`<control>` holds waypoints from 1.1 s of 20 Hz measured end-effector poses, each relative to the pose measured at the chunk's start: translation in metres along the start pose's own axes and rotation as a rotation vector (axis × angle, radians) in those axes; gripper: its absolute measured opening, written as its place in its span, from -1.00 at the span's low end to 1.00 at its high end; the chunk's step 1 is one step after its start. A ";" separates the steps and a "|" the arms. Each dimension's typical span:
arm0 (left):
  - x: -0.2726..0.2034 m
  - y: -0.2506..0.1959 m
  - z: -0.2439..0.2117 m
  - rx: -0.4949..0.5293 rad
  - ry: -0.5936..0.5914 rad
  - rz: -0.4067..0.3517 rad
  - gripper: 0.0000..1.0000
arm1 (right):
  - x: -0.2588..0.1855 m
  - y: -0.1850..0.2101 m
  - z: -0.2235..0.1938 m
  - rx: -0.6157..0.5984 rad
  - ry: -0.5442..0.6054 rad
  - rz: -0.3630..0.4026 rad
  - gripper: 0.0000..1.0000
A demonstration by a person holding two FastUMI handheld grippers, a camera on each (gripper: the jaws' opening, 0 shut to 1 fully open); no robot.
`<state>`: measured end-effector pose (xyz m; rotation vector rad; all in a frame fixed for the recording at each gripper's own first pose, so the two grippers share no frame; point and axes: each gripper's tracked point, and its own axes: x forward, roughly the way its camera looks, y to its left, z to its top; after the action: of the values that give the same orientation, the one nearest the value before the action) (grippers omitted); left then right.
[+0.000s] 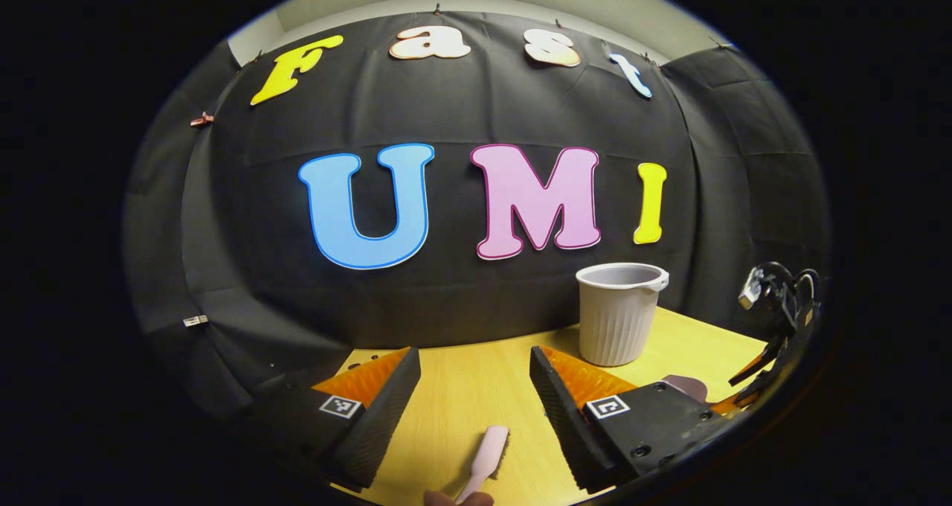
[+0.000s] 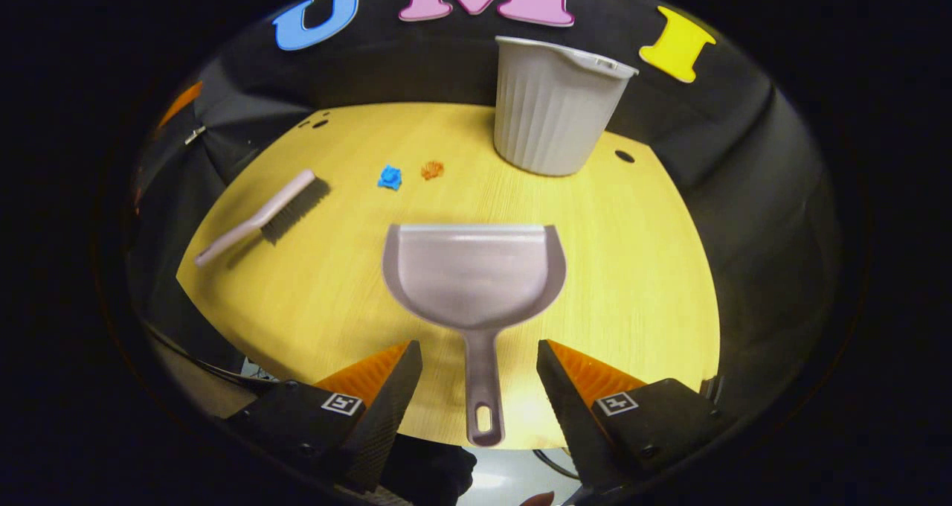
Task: Pick up the small broom and dustpan from the desktop, sweep the trash into the dustpan with the broom, and then empty the trash into the garbage bin.
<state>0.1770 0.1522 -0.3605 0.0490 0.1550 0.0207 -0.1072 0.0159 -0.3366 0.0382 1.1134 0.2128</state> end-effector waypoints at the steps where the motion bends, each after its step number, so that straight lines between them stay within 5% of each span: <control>1: -0.002 0.003 0.001 0.004 0.006 0.004 0.88 | 0.012 0.000 -0.008 0.002 0.042 0.002 0.94; 6: -0.029 0.003 -0.001 0.003 0.044 0.023 0.89 | 0.052 0.004 -0.020 0.011 0.149 0.019 0.87; 14: -0.041 0.005 -0.005 0.005 0.089 0.043 0.89 | 0.082 0.007 -0.018 0.040 0.247 0.022 0.46; 18: -0.046 0.003 -0.006 -0.005 0.108 0.052 0.88 | 0.081 0.012 -0.016 0.040 0.256 0.053 0.02; 19: -0.046 0.005 -0.007 -0.003 0.116 0.056 0.89 | 0.083 0.012 -0.016 0.036 0.246 0.054 -0.22; 22: -0.051 -0.007 -0.009 -0.028 0.136 0.000 0.89 | 0.082 0.013 -0.018 0.053 0.247 0.059 -0.23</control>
<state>0.1250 0.1440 -0.3619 0.0193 0.2911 0.0259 -0.0908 0.0427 -0.4154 0.0939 1.3649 0.2459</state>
